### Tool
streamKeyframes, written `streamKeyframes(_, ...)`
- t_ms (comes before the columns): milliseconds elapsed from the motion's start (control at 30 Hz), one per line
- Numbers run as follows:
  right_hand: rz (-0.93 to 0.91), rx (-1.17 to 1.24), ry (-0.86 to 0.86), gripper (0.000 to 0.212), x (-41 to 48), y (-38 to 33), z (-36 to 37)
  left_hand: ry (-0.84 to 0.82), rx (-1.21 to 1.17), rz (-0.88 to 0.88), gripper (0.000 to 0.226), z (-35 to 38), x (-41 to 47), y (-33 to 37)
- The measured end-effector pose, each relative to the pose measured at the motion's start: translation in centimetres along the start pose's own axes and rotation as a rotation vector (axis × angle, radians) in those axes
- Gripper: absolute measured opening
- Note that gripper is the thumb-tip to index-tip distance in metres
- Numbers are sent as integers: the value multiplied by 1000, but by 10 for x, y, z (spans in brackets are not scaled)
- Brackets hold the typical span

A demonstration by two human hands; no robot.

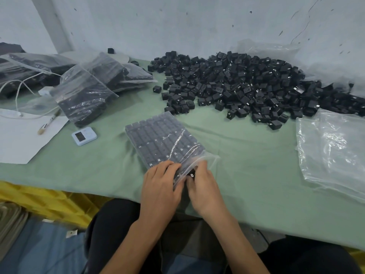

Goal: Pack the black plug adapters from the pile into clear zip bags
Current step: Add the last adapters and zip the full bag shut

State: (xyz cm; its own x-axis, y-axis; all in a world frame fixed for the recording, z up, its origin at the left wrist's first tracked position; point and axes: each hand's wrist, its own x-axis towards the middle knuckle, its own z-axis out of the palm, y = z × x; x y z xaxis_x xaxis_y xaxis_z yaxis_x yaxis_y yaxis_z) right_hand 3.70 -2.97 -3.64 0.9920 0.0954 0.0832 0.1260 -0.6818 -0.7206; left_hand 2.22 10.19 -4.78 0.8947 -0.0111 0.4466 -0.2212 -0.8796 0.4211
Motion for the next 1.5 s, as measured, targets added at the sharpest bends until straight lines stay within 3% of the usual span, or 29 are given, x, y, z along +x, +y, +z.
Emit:
streamKeyframes(267, 63, 188, 121, 32, 6, 8, 3, 10, 11, 21, 38, 0, -1, -1)
streamKeyframes(567, 91, 337, 169, 9, 2, 20, 4, -8, 58, 55, 48, 0, -4, -2)
streamKeyframes(767, 27, 267, 198, 10, 4, 24, 7, -51, 46, 59, 31, -3, 11, -2)
streamKeyframes(967, 6, 295, 86, 38, -2, 13, -3, -179, -99, -11, 14, 1, 30, 1)
streamKeyframes(1133, 36, 416, -236, 46, -1, 22, -43, -174, -91, -18, 25, 1, 29, 2)
streamKeyframes(1233, 193, 487, -111, 41, 28, 45, -89, -189, -78, -35, 28, 2, 31, 3)
streamKeyframes(1367, 199, 71, 224, 24, 114, 76, -130, -182, -86, -54, 35, 1, 30, 6)
streamKeyframes(1500, 188, -328, 154, 44, 206, 99, -131, -190, -104, -69, 41, 1, 27, 5)
